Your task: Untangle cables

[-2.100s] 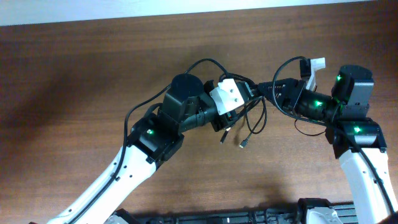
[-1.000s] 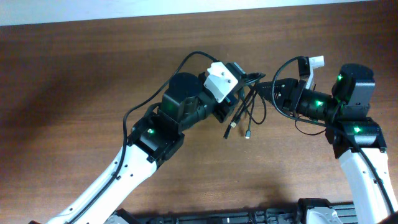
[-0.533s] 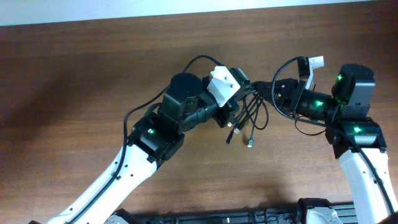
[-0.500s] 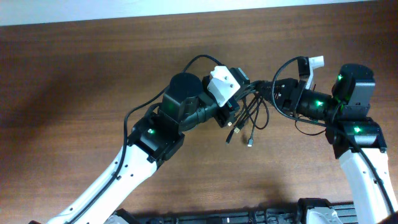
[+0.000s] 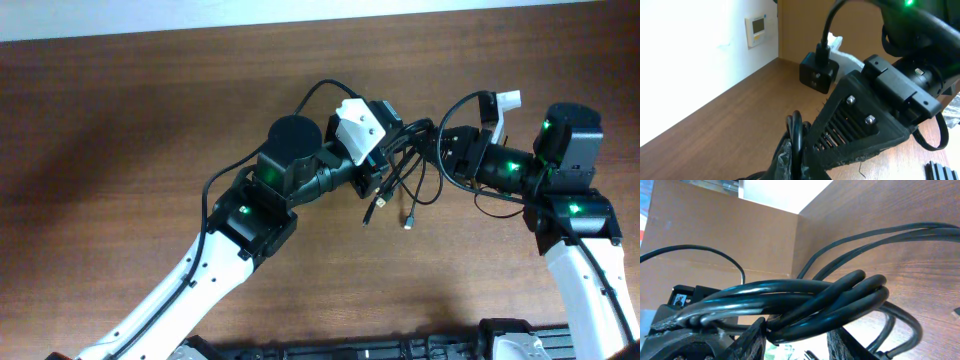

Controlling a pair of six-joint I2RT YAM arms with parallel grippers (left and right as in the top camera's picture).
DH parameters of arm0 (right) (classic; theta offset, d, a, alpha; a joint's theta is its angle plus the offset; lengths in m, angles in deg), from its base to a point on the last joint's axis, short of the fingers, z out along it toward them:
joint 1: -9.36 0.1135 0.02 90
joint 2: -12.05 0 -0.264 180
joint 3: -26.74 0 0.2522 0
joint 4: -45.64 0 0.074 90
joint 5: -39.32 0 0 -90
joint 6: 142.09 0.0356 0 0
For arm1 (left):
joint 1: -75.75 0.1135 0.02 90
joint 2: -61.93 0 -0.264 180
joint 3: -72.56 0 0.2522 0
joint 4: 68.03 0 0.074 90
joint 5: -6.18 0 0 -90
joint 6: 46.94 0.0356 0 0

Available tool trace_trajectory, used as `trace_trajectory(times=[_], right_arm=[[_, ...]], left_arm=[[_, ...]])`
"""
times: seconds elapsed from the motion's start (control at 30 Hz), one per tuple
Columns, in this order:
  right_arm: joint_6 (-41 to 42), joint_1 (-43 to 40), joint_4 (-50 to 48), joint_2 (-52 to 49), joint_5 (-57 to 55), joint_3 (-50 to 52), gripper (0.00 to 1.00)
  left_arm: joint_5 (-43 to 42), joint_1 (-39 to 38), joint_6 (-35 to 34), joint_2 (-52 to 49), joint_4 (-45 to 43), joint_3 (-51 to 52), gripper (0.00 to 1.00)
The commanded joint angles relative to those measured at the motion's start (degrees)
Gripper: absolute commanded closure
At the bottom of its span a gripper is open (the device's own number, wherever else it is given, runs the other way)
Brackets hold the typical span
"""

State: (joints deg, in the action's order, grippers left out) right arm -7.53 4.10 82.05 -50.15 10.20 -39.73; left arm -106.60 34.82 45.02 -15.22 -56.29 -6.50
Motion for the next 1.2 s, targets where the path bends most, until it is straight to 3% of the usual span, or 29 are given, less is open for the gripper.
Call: trace_trajectory(times=[0.0, 0.6, 0.9, 1.03, 1.17], right_arm=[[-1.3, 0.4, 1.2, 0.0, -3.7, -1.0, 0.62], [-3.0, 0.4, 4.1, 0.0, -6.7, -1.0, 0.62], [-19.6, 0.4, 2.4, 0.0, -4.0, -1.0, 0.61], [-30.6, 0.4, 1.5, 0.0, 2.9, -1.0, 0.54], [-38.4, 0.4, 1.5, 0.0, 9.9, -1.0, 0.46]], left_arm=[[-1.4, -0.3, -0.7, 3.0, -2.5, -0.6, 1.0], [2.1, 3.6, -0.7, 10.1, -1.6, -0.6, 1.0], [5.2, 3.6, -0.7, 10.1, 7.5, -0.6, 1.0], [4.8, 3.6, -0.7, 10.0, 11.0, -0.6, 1.0], [-3.4, 3.6, -0.6, 9.8, 13.5, -0.6, 1.0]])
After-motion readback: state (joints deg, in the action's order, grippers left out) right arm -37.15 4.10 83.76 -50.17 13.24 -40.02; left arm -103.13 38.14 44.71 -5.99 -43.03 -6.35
